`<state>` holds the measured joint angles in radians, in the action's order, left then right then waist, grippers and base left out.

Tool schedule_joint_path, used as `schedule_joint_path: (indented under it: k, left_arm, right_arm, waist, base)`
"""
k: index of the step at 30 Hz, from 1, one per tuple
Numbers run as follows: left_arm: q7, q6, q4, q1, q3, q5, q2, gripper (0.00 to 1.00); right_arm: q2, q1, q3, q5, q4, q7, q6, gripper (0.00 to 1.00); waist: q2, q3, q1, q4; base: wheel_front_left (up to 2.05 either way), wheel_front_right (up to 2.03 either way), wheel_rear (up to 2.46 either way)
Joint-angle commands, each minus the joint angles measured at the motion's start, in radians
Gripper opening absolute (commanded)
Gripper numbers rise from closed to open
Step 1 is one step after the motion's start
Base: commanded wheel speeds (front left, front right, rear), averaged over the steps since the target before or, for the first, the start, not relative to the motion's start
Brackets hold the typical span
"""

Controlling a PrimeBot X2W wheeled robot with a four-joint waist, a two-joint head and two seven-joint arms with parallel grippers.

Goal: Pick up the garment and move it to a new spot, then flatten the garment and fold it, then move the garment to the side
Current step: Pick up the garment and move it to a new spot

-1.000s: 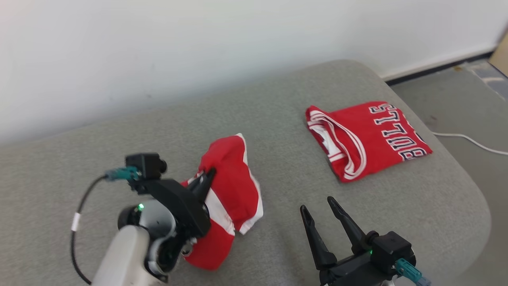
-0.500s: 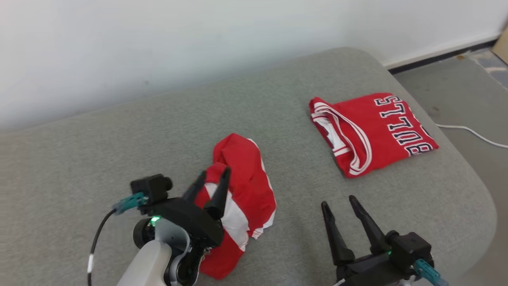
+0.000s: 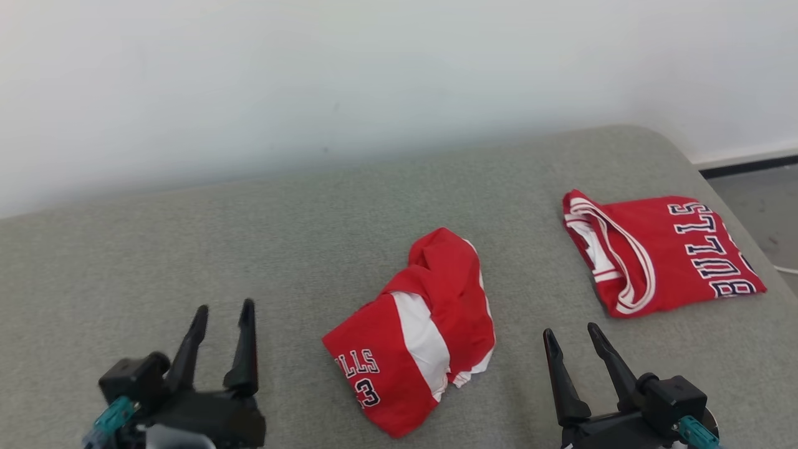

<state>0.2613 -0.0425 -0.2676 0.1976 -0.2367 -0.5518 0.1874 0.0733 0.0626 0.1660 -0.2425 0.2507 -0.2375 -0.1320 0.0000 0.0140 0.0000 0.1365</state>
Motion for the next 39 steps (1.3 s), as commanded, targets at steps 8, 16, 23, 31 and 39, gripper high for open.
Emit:
schedule_joint_path:
  k: [8,16,23,31,39]
  left_arm:
    - [0.003,0.007,0.065,-0.174,0.099,0.117,0.004,1.00]
    - [0.003,0.020,0.109,-0.275,0.156,0.186,-0.038,1.00]
    - [0.003,0.042,0.127,-0.300,0.203,0.224,-0.067,1.00]
    - [0.004,0.068,0.119,-0.309,0.236,0.258,-0.094,1.00]
    - [0.004,0.078,0.113,-0.310,0.254,0.275,-0.112,1.00]
  right_arm:
    - [0.005,-0.022,-0.023,0.002,0.050,0.002,0.003,1.00]
    - [0.006,-0.049,-0.052,0.003,0.075,-0.006,0.003,1.00]
    - [-0.002,-0.056,-0.053,0.007,0.073,-0.009,0.003,1.00]
    - [-0.008,-0.064,-0.042,0.008,0.071,-0.009,0.003,1.00]
    - [-0.011,-0.062,-0.035,0.001,0.074,-0.008,0.003,1.00]
  waist:
    - [0.0000,0.049,0.0000,-0.077]
    - [0.0000,0.060,0.0000,-0.109]
    - [0.0000,0.062,0.0000,-0.107]
    - [0.0000,0.066,0.0000,-0.103]
    - [0.0000,0.068,0.0000,-0.102]
  base:
    - [0.00,0.00,0.00]
    - [0.00,0.00,0.00]
    - [0.00,0.00,0.00]
    - [0.00,0.00,0.00]
    - [0.00,0.00,0.00]
